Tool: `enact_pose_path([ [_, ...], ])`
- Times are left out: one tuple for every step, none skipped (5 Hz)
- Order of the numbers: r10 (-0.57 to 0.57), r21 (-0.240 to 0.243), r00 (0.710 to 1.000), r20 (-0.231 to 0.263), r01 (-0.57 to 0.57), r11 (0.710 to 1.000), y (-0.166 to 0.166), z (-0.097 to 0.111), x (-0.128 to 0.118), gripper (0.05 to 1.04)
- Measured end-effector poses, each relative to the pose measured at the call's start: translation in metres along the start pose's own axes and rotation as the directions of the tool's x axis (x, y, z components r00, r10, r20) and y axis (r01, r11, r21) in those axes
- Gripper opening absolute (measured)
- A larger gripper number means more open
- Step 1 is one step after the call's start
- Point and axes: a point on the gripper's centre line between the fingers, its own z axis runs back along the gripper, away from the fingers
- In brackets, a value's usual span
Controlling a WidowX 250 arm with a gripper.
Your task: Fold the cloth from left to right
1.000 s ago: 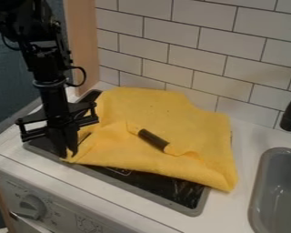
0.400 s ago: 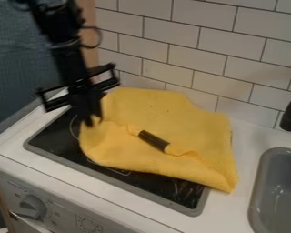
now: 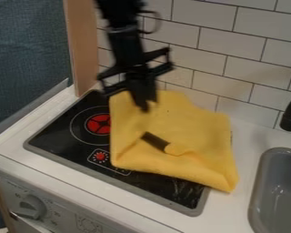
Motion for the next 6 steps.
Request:
enact_pose_path([
  [-0.011,0.012,1.000,-0.003,0.011,1.000,-0.031,-0.018,-0.005,0.050],
  [0.005,0.025,1.000,0.015,-0.005,1.000,-0.042,-0.040,-0.003,0.050],
  [0.021,0.045,1.000,0.008,-0.021,0.999,-0.044,-0.060,0.004,0.050],
  [0.019,0.069,1.000,0.017,-0.021,0.997,-0.045,-0.078,0.012,0.050],
  [0.023,0.076,1.000,0.019,-0.024,0.997,-0.045,-0.080,0.013,0.074],
  [0.041,0.090,0.999,0.018,-0.043,0.995,-0.044,-0.081,0.014,0.227],
])
